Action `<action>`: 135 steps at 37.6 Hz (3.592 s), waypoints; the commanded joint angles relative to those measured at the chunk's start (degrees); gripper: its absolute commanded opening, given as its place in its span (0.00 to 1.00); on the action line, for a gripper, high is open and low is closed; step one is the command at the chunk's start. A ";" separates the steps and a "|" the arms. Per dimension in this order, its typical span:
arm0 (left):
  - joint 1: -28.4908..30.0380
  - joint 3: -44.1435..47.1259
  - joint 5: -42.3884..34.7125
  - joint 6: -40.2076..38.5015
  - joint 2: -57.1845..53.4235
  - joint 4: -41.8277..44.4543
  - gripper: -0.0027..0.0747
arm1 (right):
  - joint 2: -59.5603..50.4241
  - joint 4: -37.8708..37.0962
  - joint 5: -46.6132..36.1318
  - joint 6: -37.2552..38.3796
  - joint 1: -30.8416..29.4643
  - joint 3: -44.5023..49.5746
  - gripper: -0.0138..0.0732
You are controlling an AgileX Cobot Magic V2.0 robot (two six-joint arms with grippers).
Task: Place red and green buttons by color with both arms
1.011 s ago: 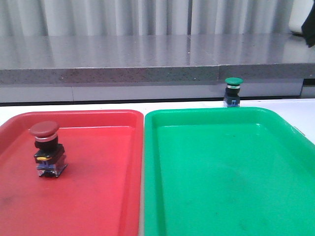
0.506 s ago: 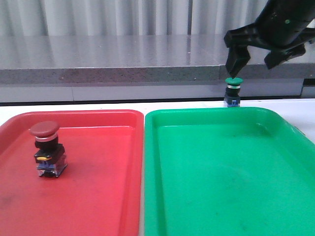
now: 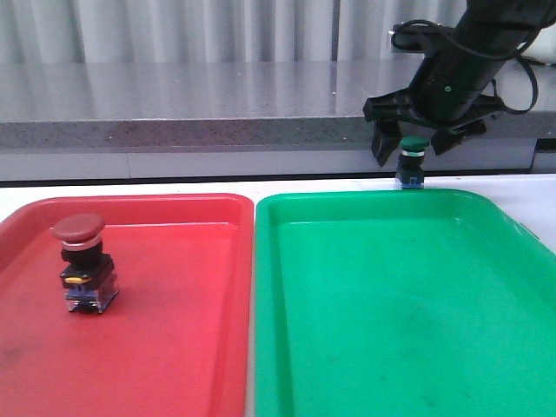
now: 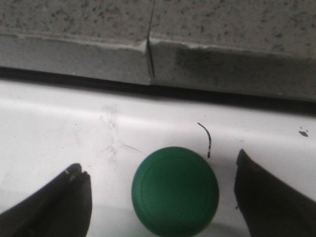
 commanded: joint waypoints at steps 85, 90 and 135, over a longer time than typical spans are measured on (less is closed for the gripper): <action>0.19 -1.58 -4.90 0.06 0.55 -0.62 0.01 | -38.18 16.12 -25.10 0.07 14.55 53.72 0.39; 0.19 -1.58 -4.90 0.06 0.55 -0.62 0.01 | -38.18 16.00 -24.24 0.02 14.55 53.72 0.51; 0.19 -1.58 -4.90 0.06 0.55 -0.62 0.01 | -74.88 0.17 -10.42 -1.22 1.40 55.31 0.08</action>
